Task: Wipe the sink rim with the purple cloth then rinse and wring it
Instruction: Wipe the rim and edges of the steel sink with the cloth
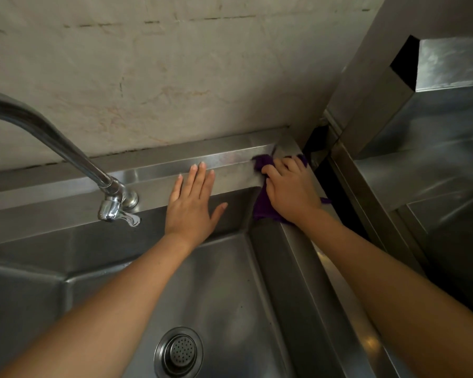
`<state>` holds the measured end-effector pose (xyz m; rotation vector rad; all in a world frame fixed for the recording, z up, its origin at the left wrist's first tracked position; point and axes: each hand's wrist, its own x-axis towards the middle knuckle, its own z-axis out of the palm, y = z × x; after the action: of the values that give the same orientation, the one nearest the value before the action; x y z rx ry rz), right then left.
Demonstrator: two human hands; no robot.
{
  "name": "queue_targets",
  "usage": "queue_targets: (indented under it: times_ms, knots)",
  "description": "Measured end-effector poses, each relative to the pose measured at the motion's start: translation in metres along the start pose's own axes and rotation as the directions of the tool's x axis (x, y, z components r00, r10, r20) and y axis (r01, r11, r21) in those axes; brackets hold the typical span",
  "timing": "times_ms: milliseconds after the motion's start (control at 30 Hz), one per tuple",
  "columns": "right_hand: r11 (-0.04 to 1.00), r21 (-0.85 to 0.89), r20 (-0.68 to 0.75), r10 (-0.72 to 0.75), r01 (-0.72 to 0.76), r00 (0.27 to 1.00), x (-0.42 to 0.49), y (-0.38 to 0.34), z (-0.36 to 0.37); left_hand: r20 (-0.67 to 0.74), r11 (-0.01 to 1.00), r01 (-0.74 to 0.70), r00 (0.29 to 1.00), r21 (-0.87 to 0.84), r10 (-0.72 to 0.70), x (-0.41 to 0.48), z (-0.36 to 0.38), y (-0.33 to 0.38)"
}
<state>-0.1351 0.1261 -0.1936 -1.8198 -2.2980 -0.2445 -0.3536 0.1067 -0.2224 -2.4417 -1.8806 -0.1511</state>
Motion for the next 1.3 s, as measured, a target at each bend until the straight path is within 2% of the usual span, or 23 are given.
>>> queue_targets:
  times_ms: [333, 600, 767, 833, 900, 967, 1000, 1067, 1133, 1300]
  knots:
    - [0.997, 0.009, 0.159, 0.074, -0.077, 0.985, -0.104, -0.011, -0.034, 0.051, 0.999, -0.006, 0.999, -0.054, 0.009, 0.001, -0.005, -0.001]
    - [0.984, 0.013, 0.228, 0.171, -0.179, 0.958, -0.180, -0.034, -0.050, 0.201, 0.997, 0.022, 0.980, -0.079, -0.006, 0.006, -0.014, 0.000]
    - [0.970, 0.137, 0.192, 0.170, -0.198, 0.966, -0.204, -0.041, -0.054, 0.217, 0.991, 0.056, 0.976, -0.119, -0.029, -0.005, -0.021, 0.011]
    - [0.956, 0.191, 0.184, 0.189, -0.224, 0.964, -0.210, -0.046, -0.057, 0.211, 0.979, 0.011, 0.977, -0.204, 0.033, -0.028, -0.026, 0.034]
    - [0.941, 0.210, 0.198, 0.223, -0.263, 0.955, -0.217, -0.052, -0.059, 0.213, 0.903, -0.035, 0.967, -0.429, 0.138, -0.065, -0.033, 0.072]
    - [0.936, 0.208, 0.204, 0.241, -0.283, 0.949, -0.228, -0.057, -0.060, 0.216, 0.747, -0.044, 0.944, -0.663, 0.248, -0.104, -0.043, 0.112]
    - [0.932, 0.211, 0.207, 0.251, -0.294, 0.946, -0.234, -0.058, -0.062, 0.212, 0.689, -0.055, 0.931, -0.722, 0.296, -0.119, -0.048, 0.129]
    - [0.926, 0.218, 0.223, 0.260, -0.308, 0.940, -0.252, -0.057, -0.069, 0.223, 0.636, -0.043, 0.916, -0.771, 0.333, -0.139, -0.052, 0.151]
    - [0.925, 0.218, 0.246, 0.256, -0.311, 0.935, -0.276, -0.056, -0.079, 0.251, 0.648, -0.027, 0.909, -0.761, 0.333, -0.144, -0.050, 0.158]
    - [0.927, 0.234, 0.249, 0.236, -0.295, 0.939, -0.325, -0.052, -0.098, 0.319, 0.808, -0.180, 0.854, -0.560, 0.411, -0.145, -0.044, 0.161]
